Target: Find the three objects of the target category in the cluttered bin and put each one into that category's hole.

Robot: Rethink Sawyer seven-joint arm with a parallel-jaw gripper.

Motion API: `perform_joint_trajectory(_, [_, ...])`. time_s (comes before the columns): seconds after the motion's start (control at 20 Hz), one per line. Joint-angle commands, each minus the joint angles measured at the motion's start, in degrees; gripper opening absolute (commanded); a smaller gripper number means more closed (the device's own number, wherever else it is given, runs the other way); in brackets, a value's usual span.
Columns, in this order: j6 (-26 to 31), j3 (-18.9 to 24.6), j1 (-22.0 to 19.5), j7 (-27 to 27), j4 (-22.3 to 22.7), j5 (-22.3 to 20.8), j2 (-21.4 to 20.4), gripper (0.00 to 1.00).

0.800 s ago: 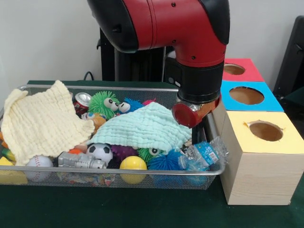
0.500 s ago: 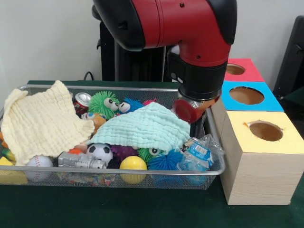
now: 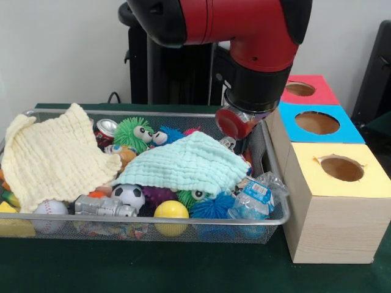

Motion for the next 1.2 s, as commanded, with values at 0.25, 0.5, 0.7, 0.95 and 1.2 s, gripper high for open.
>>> perform_joint_trajectory(0.25, [-4.7, 6.2, -1.6, -6.7, -0.4, 1.9, -1.8, 0.0])
perform_joint_trajectory(0.5, [-8.0, 7.6, -1.9, -5.7, 0.1, 2.3, -2.0, 0.0])
perform_joint_trajectory(0.7, [-8.2, 7.9, -2.0, -6.1, -0.1, 1.9, -2.0, 0.0])
perform_joint_trajectory(0.95, [-9.1, 8.4, -2.1, -7.0, -0.7, 1.2, -1.8, 0.0])
perform_joint_trajectory(1.2, [-11.6, 9.4, -2.3, -8.9, 0.1, -0.7, -2.3, 0.0])
